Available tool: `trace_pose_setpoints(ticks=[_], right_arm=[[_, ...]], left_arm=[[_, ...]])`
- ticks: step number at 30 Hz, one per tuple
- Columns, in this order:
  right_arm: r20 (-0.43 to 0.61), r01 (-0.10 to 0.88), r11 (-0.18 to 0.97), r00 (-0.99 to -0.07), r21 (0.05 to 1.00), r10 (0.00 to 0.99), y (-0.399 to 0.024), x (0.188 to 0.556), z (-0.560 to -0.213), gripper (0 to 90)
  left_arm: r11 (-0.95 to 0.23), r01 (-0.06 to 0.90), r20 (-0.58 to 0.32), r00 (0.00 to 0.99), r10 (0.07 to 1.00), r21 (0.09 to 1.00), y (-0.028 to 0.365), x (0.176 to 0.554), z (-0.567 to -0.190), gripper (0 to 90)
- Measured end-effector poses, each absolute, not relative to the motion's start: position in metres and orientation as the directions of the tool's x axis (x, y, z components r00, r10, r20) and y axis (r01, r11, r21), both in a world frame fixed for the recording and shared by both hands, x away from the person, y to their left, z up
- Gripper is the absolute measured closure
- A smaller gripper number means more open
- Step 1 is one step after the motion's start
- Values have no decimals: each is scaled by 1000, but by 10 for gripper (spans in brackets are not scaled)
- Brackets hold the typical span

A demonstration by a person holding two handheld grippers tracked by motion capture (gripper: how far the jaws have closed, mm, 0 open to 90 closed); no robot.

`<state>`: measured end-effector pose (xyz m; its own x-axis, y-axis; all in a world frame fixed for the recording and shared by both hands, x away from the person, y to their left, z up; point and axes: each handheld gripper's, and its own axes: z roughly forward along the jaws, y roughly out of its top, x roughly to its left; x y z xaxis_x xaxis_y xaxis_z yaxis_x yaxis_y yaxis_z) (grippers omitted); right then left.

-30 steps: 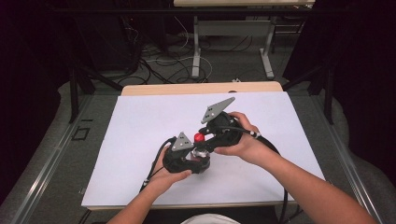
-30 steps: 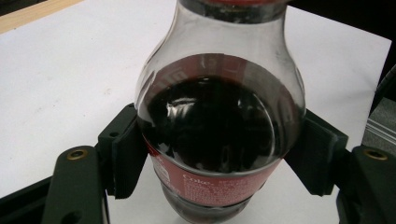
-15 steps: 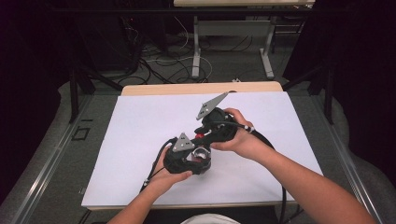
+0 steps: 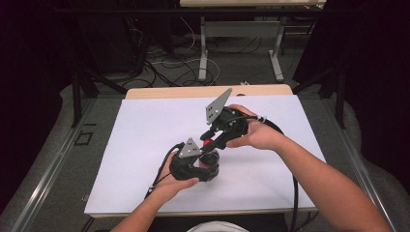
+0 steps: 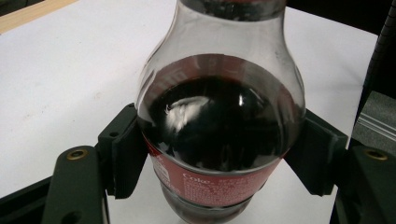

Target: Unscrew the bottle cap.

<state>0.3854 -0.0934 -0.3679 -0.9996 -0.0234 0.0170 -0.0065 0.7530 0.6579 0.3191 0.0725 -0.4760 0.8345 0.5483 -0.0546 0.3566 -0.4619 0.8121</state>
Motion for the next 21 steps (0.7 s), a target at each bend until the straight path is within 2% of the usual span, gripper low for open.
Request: trace_pose_setpoints(ticks=[6,8,11,15,21], right_arm=[[-1,-35,748,-999,663,-45,-94,386,-368,598],[4,24,746,-1000,665,29,-94,382,-369,483],[-31,78,741,-991,667,133,-97,376,-368,424],[-64,138,697,-965,704,256,-101,366,-367,415],[-13,269,628,-914,730,406,-106,352,-371,442]], left_arm=[[-464,351,-46,834,550,813,73,320,-476,297],[-445,359,-55,824,564,820,72,320,-478,297],[-441,365,-53,815,577,820,74,322,-477,297],[-439,382,-63,807,587,813,77,323,-476,297],[-430,389,-64,797,600,815,79,324,-476,297]])
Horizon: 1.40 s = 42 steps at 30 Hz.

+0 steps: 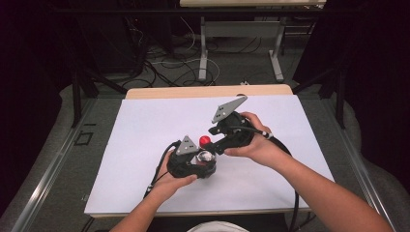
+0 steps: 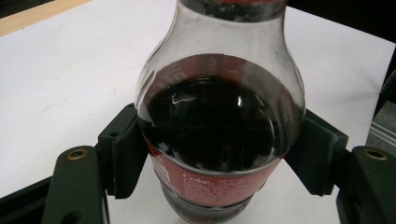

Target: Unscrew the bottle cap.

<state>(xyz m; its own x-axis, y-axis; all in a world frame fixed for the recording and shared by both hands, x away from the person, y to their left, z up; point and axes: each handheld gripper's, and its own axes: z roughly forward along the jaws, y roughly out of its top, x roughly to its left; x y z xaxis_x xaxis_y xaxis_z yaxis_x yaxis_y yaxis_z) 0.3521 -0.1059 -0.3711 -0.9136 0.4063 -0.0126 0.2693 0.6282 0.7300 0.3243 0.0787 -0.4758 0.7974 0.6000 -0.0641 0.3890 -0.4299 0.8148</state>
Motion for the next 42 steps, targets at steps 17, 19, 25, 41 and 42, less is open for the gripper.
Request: trace_pose_setpoints(ticks=[17,19,25,41,42], right_arm=[[8,295,605,-902,740,431,-94,347,-380,537],[-5,282,616,-907,736,421,-93,347,-379,539],[-42,250,643,-914,724,403,-88,349,-379,600],[55,50,731,-998,680,18,-98,387,-371,612],[45,35,722,-999,691,6,-99,388,-370,612]], left_arm=[[-442,377,-48,802,595,814,77,323,-477,297],[-444,375,-48,805,591,813,76,323,-478,297],[-439,379,-56,804,591,815,75,322,-478,297],[-442,362,-64,827,559,820,73,320,-477,298],[-450,357,-52,826,561,818,73,320,-478,298]])
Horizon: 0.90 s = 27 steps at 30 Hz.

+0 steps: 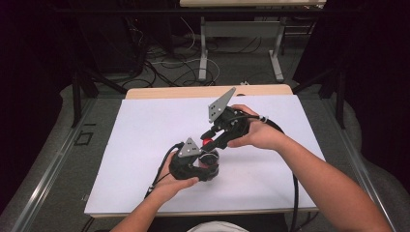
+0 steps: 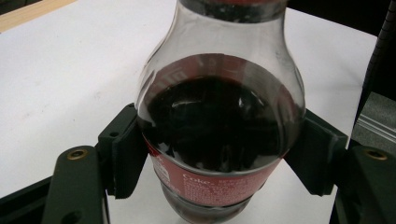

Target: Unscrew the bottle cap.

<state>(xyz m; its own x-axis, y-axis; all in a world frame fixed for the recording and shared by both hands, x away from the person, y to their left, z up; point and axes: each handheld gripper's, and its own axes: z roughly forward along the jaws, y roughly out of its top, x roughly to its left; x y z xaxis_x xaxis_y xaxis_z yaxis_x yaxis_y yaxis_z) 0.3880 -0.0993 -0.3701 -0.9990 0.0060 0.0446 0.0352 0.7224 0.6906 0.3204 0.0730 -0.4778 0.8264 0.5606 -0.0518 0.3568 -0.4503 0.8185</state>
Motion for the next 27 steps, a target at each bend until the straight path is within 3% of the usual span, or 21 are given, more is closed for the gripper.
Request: trace_pose_setpoints(ticks=[3,11,27], right_arm=[[47,29,694,-999,720,-6,-104,390,-365,613],[50,106,693,-994,713,100,-113,387,-363,611],[11,171,724,-975,668,221,-115,374,-369,610]], left_arm=[[-462,365,-56,829,556,808,73,321,-479,298],[-453,374,-58,819,571,809,72,321,-481,297],[-422,414,-84,787,611,807,84,329,-480,297]])
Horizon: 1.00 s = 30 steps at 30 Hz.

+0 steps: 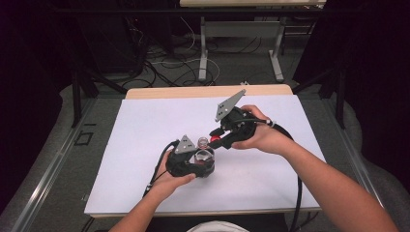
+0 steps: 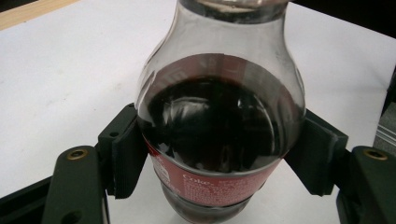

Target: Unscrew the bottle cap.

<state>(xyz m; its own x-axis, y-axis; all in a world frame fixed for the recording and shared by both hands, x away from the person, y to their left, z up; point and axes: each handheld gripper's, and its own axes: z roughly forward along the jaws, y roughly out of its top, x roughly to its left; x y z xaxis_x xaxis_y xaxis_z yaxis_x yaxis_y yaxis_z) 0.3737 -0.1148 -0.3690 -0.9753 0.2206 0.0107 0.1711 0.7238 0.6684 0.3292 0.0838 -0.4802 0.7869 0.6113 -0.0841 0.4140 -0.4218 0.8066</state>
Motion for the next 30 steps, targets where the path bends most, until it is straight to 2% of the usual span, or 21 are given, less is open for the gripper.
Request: trace_pose_setpoints(ticks=[4,8,11,15,23,26,30], right_arm=[[15,226,717,-958,660,287,-116,370,-374,610],[3,315,698,-913,643,409,-119,369,-382,610],[53,412,645,-865,644,500,-122,368,-389,609],[65,476,615,-820,630,568,-129,367,-399,610],[51,540,556,-745,632,665,-146,365,-429,610],[88,585,526,-716,618,693,-154,365,-440,610],[89,608,495,-682,621,726,-164,368,-457,611]], left_arm=[[-404,414,-85,777,624,816,86,330,-480,297],[-398,417,-85,770,632,817,88,332,-479,297],[-391,424,-90,763,640,817,89,333,-479,297],[-403,425,-80,762,643,811,91,335,-479,297],[-389,436,-78,741,667,811,94,339,-478,298],[-387,431,-64,731,679,815,96,344,-474,297],[-365,436,-64,708,703,822,100,350,-469,297]])
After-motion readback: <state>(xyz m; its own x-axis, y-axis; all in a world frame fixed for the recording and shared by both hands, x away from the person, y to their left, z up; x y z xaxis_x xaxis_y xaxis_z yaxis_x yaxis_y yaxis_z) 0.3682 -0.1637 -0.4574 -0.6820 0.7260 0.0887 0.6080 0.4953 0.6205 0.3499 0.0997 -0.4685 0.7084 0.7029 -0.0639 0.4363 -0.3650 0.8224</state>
